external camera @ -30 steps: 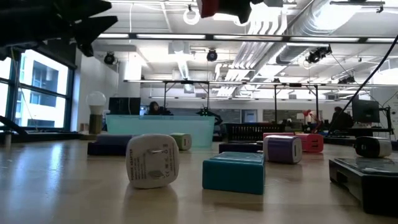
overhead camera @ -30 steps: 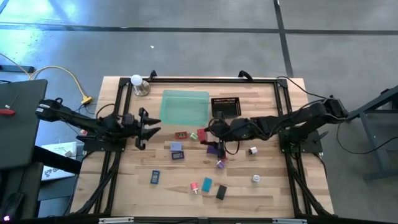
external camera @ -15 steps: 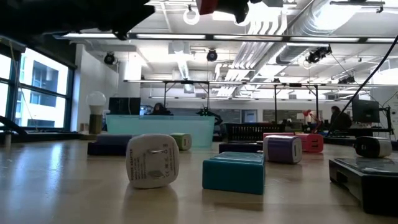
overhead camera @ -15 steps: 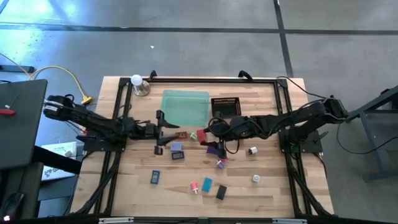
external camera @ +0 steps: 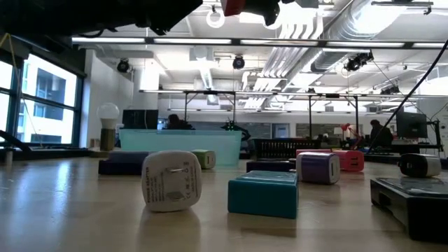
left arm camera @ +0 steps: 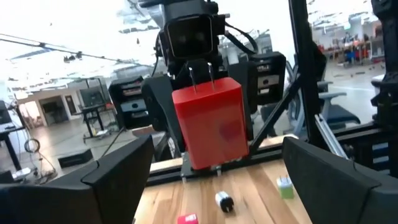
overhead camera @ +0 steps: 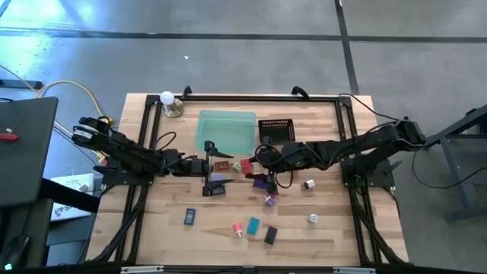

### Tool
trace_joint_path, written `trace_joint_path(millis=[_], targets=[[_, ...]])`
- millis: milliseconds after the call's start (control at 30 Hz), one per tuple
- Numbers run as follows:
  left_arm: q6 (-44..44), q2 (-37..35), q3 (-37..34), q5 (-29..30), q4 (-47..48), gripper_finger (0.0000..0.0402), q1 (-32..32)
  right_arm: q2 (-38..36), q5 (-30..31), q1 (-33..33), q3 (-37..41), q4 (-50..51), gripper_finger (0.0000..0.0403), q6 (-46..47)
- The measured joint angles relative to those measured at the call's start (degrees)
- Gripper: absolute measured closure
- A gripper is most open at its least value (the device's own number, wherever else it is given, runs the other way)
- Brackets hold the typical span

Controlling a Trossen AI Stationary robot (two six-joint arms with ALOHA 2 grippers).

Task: Pick & Place Office items
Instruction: Put the red charger adapter into the green bin

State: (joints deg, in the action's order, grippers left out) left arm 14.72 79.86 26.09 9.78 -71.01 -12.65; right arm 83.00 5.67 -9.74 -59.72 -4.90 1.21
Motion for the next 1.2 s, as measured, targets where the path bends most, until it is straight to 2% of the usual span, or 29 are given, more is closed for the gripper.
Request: trace_joint_path(millis=[533, 967, 1200], targets=[[-8.6, 0.5, 0.3, 1.3, -3.0, 0.0050, 2.7, 4.9, 1.7, 0.7, 0.0, -9.6, 0.0204, -7.4], [-8.1, 2.5, 1.2, 0.0, -4.1, 0.0050, 2.9, 5.4, -1.0, 2.6, 0.1, -11.6, 0.0204, -7.2], [-4.2, 3.9, 1.6, -3.5, -6.1, 0.0050, 1.9, 5.4, -1.6, 2.5, 0.1, -12.2, 0.0204, -7.1]])
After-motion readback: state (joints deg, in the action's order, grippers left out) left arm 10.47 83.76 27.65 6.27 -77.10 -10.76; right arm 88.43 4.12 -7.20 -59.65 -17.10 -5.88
